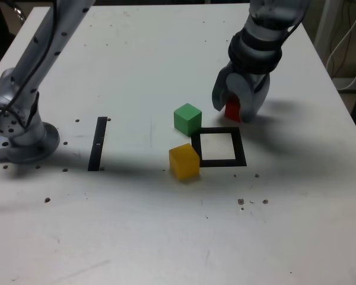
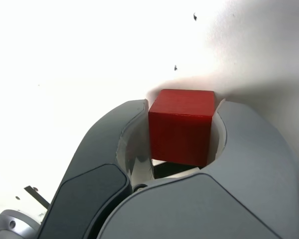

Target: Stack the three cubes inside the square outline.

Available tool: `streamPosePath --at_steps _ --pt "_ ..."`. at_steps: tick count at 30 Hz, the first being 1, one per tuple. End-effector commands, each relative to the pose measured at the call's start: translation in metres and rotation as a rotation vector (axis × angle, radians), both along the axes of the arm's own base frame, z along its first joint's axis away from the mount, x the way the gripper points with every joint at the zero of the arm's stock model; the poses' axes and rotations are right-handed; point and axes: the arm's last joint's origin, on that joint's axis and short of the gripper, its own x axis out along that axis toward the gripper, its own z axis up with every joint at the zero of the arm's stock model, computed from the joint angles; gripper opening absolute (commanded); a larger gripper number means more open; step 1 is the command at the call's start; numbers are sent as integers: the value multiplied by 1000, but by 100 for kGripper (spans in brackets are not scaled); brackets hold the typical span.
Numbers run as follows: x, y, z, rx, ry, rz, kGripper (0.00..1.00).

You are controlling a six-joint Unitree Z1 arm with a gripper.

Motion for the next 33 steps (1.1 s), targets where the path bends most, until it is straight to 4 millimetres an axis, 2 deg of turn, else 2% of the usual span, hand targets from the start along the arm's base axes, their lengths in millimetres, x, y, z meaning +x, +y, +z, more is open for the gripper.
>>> streamPosePath --at_steps 1,8,12,16,22,33 --pt "-5 -1 13 3 -27 7 24" --pt "-23 -12 45 18 -106 76 24" --pt "-32 -26 54 14 -130 148 24" --pt "-38 -38 50 -2 -121 238 24" --pt "-48 -44 37 -18 -91 360 24" --pt "-51 -60 24 -30 -91 394 24"
